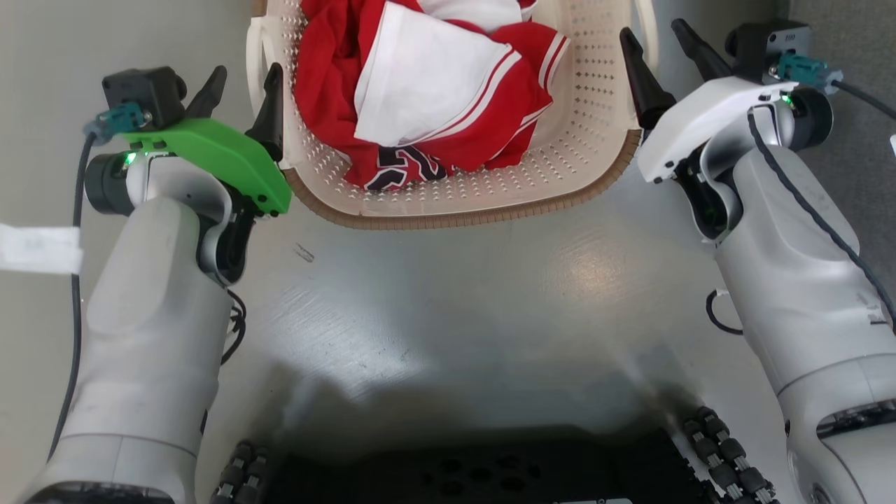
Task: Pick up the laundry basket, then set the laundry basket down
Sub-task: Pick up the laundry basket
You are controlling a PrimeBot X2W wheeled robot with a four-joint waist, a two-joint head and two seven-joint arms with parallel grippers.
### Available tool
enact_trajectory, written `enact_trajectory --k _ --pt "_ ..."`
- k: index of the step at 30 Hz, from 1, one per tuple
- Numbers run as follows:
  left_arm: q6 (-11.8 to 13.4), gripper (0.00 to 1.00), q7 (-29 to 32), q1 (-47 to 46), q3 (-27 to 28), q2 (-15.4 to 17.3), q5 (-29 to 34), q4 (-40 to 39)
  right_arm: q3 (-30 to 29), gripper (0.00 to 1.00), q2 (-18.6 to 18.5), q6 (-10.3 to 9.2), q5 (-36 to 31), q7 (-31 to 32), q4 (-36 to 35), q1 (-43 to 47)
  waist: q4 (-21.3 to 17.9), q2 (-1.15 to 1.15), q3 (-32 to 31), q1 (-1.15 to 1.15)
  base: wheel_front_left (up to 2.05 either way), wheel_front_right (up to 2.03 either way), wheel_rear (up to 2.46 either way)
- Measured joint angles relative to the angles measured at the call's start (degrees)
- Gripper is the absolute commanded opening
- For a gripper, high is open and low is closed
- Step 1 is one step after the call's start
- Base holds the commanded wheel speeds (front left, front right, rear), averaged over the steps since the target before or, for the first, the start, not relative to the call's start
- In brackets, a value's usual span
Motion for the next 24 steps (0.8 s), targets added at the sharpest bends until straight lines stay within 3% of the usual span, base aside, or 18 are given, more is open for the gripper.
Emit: enact_trajectory --k 24 --pt "0.00 1.00 4.59 -6.68 -4.97 -0.38 -4.77 7.78 5.70 1.00 -0.05 0.08 7.93 0.29 6.98 -5.71 0.87 0.00 4.45 0.00 0.00 0.00 0.00"
